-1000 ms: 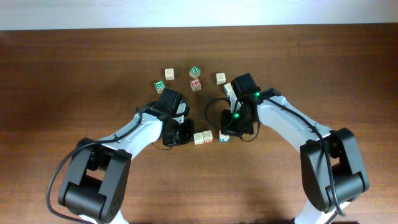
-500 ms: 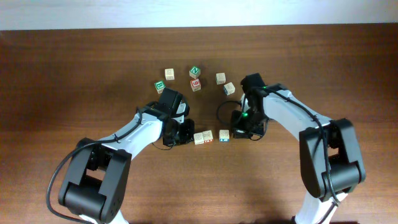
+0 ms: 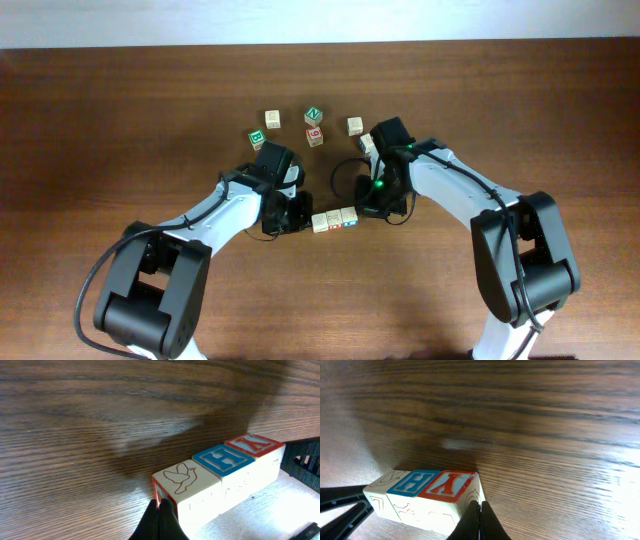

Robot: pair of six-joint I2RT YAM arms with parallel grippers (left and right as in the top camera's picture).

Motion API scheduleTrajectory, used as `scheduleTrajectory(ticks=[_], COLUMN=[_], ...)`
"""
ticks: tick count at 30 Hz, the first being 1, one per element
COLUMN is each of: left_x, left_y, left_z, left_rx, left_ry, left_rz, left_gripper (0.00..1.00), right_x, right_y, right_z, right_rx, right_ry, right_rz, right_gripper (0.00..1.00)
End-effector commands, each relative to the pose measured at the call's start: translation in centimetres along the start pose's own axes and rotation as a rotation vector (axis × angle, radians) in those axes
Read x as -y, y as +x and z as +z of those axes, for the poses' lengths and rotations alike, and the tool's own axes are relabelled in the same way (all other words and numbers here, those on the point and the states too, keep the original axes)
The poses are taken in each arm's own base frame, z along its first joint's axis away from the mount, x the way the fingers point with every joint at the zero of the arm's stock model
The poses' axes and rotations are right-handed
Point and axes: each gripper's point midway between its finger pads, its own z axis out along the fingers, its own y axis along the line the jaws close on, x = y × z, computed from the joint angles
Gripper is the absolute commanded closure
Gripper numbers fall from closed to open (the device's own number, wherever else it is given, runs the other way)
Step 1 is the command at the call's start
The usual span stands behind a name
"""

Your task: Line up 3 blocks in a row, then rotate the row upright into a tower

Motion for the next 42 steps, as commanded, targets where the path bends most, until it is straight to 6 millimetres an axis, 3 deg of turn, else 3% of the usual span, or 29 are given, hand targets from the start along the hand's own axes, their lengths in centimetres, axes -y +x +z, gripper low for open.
scheduleTrajectory(ticks=[1, 26, 30, 35, 42], left_x=[0.3, -0.9, -1.0, -1.0, -1.0], left_y=[0.0, 0.2, 0.3, 0.3, 0.2], left_z=[0.1, -0.6, -0.6, -0.6, -0.5], left_rx=[-0.008, -0.039, -0.041, -0.04, -0.037], left_ry=[0.019, 0.03, 0.025, 0.022, 0.023], left_rz=[0.013, 0.006, 0.004, 0.006, 0.007], left_gripper=[1.0, 1.0, 1.0, 1.0, 1.0], right_x=[-1.1, -1.1, -0.5, -0.6, -1.9], right_y=[0.7, 1.5, 1.8, 1.7, 1.9], right_z=[0.6, 0.2, 1.4, 1.4, 0.9], right_rx=[-0.023, -0.068, -0.103, -0.105, -0.122], right_ry=[-0.038, -0.085, -0.079, -0.09, -0.189], right_rz=[-0.095, -0.135, -0.11, -0.106, -0.132], right_gripper=[0.96, 0.96, 0.96, 0.96, 0.96])
